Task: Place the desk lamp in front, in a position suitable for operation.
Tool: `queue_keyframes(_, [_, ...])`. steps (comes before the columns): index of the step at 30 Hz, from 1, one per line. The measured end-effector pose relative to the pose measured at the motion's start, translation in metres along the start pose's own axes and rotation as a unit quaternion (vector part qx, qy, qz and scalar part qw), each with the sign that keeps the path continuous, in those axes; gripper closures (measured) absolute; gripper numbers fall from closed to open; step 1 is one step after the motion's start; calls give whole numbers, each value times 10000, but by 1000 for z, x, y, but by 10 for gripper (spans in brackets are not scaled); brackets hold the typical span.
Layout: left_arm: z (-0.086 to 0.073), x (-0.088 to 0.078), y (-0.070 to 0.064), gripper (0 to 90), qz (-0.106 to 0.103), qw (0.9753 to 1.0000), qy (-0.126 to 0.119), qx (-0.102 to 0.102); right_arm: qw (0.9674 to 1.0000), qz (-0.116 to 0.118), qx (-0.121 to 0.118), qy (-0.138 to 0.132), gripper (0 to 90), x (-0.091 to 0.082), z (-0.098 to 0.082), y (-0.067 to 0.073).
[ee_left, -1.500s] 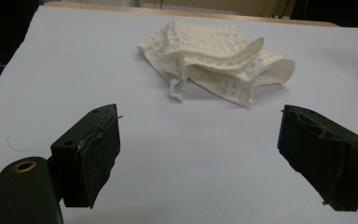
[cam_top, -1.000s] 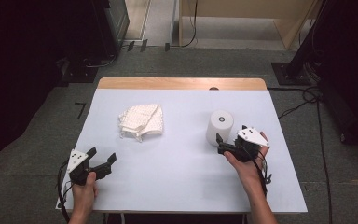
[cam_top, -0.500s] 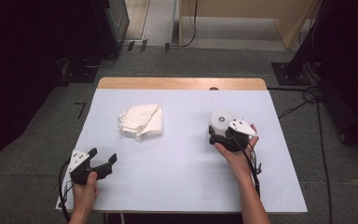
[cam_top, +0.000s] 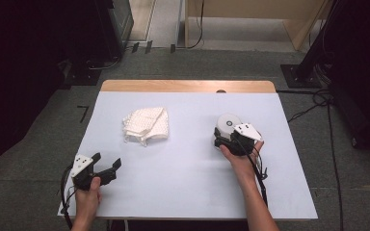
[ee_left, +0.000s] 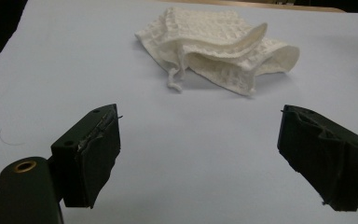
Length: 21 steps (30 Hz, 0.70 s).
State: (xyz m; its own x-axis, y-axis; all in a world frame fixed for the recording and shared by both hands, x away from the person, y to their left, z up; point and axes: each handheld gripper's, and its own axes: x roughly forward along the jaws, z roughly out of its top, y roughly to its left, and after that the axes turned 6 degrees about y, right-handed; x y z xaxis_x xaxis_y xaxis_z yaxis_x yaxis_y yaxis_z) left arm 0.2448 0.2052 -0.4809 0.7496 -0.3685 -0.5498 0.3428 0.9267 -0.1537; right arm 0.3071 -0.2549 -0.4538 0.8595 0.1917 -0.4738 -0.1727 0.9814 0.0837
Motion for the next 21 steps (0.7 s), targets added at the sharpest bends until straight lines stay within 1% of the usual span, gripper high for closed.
queue_keyframes(1, [0, 0, 0, 133, 5, 10000, 10, -2, 10000, 38, 44, -63, 85, -3, 2, 5])
queue_keyframes(2, [0, 0, 0, 133, 21, 10000, 31, 3, 10000, 26, 38, -87, 85, -5, 3, 9])
queue_keyframes(5, [0, 1, 0, 133, 39, 10000, 49, -5, 9999, 87, -51, -63, 85, -8, 5, 24])
queue_keyframes(6, [0, 1, 0, 133, 39, 10000, 49, -5, 9999, 87, -51, -63, 85, -8, 5, 24])
queue_keyframes(10, [0, 0, 0, 133, 41, 10000, 65, -21, 9995, 203, -240, -55, 85, -11, 5, 49])
queue_keyframes(12, [0, 0, 0, 133, 43, 10000, 71, -26, 9992, 217, -327, -54, 85, -12, 5, 62])
queue_keyframes(13, [0, 1, 0, 133, 42, 10000, 71, -30, 9990, 188, -396, -54, 84, -12, 3, 76])
queue_keyframes(14, [0, 1, 0, 133, 42, 10000, 74, -30, 9989, 195, -426, -50, 84, -12, 3, 80])
queue_keyframes(15, [0, 1, 0, 134, 42, 10000, 74, -30, 9989, 195, -426, -50, 84, -12, 3, 80])
queue_keyframes(16, [0, 1, 0, 134, 43, 10000, 78, -31, 9987, 244, -454, -49, 84, -11, 2, 90])
queue_keyframes(17, [0, 1, 0, 134, 44, 10000, 77, -37, 9987, 244, -454, -49, 84, -11, 2, 90])
queue_keyframes(18, [0, 1, 0, 133, 41, 10000, 74, -40, 9982, 307, -511, -37, 84, -10, 0, 101])
queue_keyframes(21, [0, 1, 0, 133, 44, 9999, 81, -44, 9973, 437, -587, -23, 84, -9, -1, 112])
